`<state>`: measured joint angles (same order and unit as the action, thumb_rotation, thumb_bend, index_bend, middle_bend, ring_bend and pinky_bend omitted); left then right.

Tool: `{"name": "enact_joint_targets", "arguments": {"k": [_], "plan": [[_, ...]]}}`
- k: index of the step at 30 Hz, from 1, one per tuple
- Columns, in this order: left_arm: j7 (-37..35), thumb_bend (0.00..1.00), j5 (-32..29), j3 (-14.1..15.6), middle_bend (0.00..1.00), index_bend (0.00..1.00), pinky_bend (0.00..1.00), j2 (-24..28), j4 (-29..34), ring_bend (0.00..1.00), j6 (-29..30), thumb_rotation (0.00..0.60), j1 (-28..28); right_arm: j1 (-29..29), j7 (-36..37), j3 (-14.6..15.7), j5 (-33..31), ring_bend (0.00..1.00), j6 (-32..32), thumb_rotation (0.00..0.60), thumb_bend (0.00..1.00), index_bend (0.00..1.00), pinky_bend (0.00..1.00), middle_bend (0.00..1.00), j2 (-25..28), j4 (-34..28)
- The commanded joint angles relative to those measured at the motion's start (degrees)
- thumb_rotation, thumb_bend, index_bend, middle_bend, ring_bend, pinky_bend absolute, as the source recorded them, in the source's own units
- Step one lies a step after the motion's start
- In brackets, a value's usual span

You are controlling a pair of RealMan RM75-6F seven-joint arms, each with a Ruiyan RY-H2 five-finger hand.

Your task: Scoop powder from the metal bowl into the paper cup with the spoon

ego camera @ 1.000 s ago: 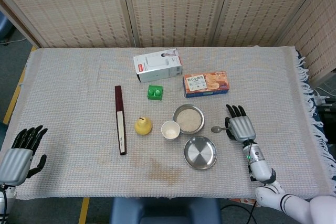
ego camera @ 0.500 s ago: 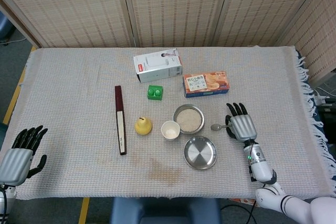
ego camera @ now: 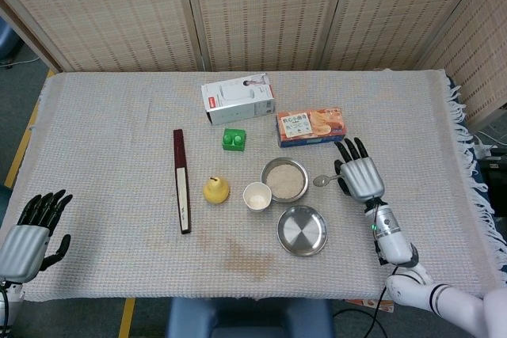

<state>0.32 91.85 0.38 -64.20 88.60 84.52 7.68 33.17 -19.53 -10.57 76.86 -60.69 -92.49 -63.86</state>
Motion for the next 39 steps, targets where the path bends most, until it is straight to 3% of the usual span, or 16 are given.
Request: {"name": "enact_joint_targets", "arguments": {"k": [1, 10, 23, 39], "plan": [[-0.3, 0.48, 0.71, 0.34, 0.0, 0.0, 0.05, 0.01, 0.01, 0.0, 0.42, 0.6, -0.08, 4.37, -8.22, -2.0, -1.47, 0.0, 3.26, 0.6, 0.39, 0.74, 0.0, 0.09, 0.95, -3.64], [-1.38, 0.48, 0.45, -0.04, 0.0, 0.0, 0.05, 0.21, -0.77, 0.0, 1.0, 0.6, -0.2, 9.84, -24.68, -2.86, -7.52, 0.0, 7.36, 0.6, 0.39, 0.74, 0.0, 0.09, -0.42, -5.83], [-2.64, 0.48, 1.1, 0.17, 0.0, 0.0, 0.05, 0.09, -1.36, 0.0, 1.29, 0.6, -0.15, 14.47, -42.39, 0.47, -13.54, 0.0, 9.04, 0.6, 0.4, 0.74, 0.0, 0.09, -1.27, -6.74], [-2.64, 0.48, 1.26, 0.19, 0.0, 0.0, 0.05, 0.01, -1.76, 0.0, 1.31, 0.6, -0.02, 17.54, -48.15, 3.1, -18.65, 0.0, 8.9, 0.6, 0.4, 0.76, 0.0, 0.1, -2.57, -8.83]]}}
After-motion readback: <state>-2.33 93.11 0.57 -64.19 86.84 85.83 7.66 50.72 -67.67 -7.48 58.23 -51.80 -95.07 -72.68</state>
